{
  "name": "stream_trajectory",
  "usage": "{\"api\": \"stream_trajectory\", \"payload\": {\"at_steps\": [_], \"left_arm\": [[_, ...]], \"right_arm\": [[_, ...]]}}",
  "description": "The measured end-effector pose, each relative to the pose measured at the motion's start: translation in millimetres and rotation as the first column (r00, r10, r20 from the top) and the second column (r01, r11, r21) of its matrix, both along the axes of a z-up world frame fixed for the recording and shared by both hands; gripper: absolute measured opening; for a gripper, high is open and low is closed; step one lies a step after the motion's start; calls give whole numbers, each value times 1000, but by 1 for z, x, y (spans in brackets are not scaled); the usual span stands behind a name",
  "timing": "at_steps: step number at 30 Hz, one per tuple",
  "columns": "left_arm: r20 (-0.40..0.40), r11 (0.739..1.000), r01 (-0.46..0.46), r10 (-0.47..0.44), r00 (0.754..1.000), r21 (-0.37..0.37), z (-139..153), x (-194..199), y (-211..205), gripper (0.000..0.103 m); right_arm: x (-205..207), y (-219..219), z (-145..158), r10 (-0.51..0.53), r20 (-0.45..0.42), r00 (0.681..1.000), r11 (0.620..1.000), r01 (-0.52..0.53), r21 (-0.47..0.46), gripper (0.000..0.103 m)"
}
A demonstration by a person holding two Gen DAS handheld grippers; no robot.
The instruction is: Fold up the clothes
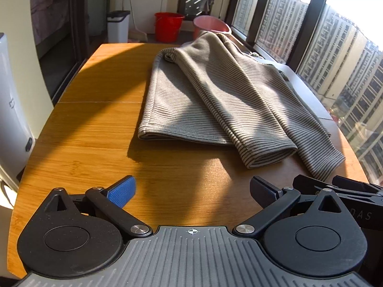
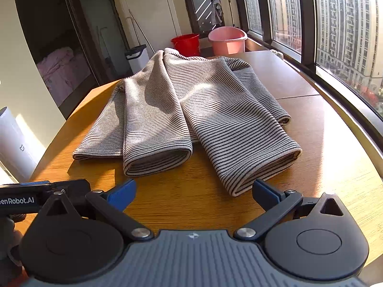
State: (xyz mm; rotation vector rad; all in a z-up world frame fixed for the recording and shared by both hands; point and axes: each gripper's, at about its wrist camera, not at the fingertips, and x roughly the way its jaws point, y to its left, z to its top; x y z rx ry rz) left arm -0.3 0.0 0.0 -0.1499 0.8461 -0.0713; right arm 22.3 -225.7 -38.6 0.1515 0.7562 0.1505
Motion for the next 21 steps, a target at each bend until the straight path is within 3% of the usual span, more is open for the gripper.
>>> {"api": "stream_trajectory", "payload": {"at_steps": [14,21], "left_arm": [[-34,998,32,-30,999,56,1,-3,-7,103],[-40,999,30,-29,999,32,-1,-1,-3,103]], "right_arm": [[-2,0,-5,-22,-50,999,999,24,28,103],[-3,2,-4,-16,-51,999,1000,17,18,103]]}}
